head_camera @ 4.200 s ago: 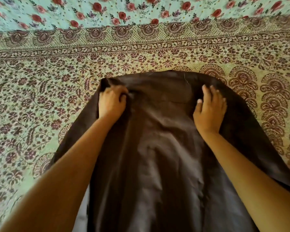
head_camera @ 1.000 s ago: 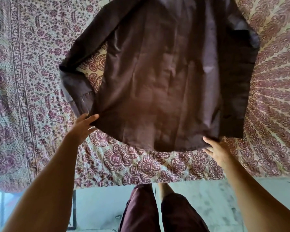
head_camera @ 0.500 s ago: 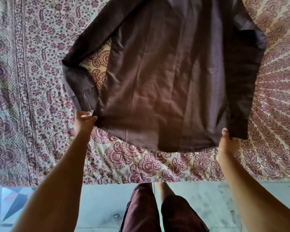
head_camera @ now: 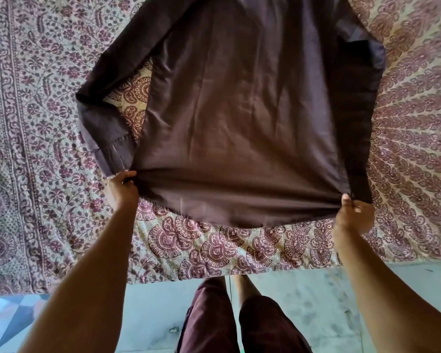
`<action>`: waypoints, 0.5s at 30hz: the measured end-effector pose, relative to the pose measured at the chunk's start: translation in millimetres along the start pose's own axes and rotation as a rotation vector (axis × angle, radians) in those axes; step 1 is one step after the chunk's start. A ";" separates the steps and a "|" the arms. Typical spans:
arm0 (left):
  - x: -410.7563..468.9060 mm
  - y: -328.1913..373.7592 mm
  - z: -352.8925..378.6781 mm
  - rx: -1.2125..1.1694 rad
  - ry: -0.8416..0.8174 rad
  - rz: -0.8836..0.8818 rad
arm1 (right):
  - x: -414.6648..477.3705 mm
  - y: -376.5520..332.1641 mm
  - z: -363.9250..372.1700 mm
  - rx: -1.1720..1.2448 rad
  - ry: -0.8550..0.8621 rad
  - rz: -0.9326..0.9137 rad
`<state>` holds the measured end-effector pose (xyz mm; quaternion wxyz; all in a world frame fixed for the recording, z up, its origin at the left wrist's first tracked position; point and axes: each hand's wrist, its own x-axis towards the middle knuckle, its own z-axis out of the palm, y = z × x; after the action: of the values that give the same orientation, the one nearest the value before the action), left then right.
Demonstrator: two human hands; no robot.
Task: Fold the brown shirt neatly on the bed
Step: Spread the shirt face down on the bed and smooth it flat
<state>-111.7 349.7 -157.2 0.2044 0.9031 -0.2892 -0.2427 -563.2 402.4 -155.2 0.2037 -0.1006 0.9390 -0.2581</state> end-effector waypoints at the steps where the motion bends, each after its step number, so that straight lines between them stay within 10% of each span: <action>1: -1.3 -0.4 2.4 0.019 0.009 0.002 | -2.1 -1.9 1.4 -0.014 0.015 0.021; 7: 0.1 -0.2 -1.6 0.105 -0.065 0.075 | -18.7 -3.3 4.0 0.144 -0.099 0.107; 15: 4.0 -25.1 -15.8 -0.149 -0.420 -0.055 | -48.1 27.0 4.5 0.340 -0.726 0.399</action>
<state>-89.4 369.6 -158.7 0.1991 0.8227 -0.2818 -0.4518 -520.4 437.4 -157.1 0.5796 0.0334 0.7518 -0.3126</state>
